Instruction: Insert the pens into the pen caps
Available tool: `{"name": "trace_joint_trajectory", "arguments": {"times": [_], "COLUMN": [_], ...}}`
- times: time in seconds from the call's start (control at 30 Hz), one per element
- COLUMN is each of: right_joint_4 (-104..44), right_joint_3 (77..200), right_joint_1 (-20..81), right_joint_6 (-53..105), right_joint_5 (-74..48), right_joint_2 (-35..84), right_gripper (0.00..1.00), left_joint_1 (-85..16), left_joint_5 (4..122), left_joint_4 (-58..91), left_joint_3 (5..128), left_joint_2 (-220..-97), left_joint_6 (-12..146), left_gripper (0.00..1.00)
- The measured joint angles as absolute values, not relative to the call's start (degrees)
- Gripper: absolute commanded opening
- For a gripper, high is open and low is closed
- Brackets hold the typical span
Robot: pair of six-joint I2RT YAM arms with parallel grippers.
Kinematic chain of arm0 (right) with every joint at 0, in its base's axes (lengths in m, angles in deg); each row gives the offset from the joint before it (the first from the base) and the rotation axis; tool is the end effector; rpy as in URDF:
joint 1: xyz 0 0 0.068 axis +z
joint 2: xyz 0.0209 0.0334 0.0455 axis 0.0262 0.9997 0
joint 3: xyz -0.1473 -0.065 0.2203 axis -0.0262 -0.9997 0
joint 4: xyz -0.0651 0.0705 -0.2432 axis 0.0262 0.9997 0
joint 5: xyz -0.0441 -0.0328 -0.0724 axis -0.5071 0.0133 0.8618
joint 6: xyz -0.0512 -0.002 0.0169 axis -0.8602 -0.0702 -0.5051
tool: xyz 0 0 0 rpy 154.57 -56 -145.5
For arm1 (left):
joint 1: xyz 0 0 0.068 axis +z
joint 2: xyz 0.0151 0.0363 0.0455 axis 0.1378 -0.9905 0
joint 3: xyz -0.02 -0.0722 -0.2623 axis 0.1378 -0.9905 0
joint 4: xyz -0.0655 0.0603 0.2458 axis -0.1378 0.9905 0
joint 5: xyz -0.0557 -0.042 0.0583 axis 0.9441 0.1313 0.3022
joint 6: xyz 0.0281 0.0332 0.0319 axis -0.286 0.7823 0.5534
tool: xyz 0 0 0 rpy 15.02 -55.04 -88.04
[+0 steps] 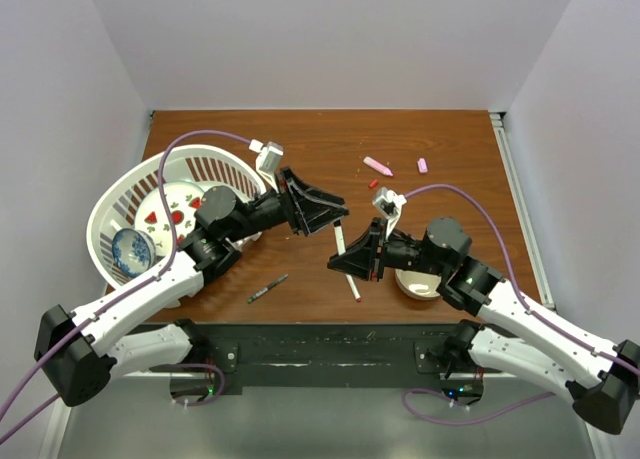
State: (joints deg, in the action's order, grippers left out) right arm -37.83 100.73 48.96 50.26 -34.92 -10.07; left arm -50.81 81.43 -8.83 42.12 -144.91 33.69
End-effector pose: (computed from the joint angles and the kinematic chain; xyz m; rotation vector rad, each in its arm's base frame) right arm 0.1185 0.1550 0.3271 -0.6951 1.6519 1.4349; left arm 0.1711 -0.1810 0.3709 0.4213 1.4964 -1.5717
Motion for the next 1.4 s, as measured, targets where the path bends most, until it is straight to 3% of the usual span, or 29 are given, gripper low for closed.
{"name": "trace_joint_trajectory", "arguments": {"times": [0.07, 0.13, 0.4, 0.83, 1.13, 1.4], "right_joint_4": [-37.8, -37.8, -37.1, -23.1, -21.1, -21.8], "right_joint_3": [100.7, 100.7, 101.5, 115.7, 121.4, 121.9], "right_joint_1": [49.0, 48.9, 49.0, 49.9, 50.5, 51.6], "right_joint_6": [50.3, 50.6, 51.7, 45.1, 45.4, 45.1], "right_joint_5": [-35.0, -35.0, -33.6, -33.2, -39.7, -44.2], "right_joint_2": [-10.0, -10.0, -9.5, -3.1, 1.7, 2.0], "right_gripper": [0.00, 0.00, 0.00, 0.00, 0.00, 0.00], "left_joint_1": [-50.8, -50.8, -50.5, -49.6, -51.9, -53.0], "left_joint_5": [81.9, 82.5, 85.5, 81.3, 79.1, 79.2], "left_joint_4": [-8.9, -9.2, -19.1, -22.9, -30.4, -26.8], "left_joint_3": [42.1, 42.1, 38.9, 36.8, 34.8, 33.6], "left_joint_2": [-145.0, -145.2, -146.6, -143.3, -142.4, -137.4], "left_joint_6": [33.6, 33.2, 27.3, 21.4, 19.5, 20.0], "left_gripper": [0.30, 0.00, 0.00, 0.00, 0.00, 0.00]}}
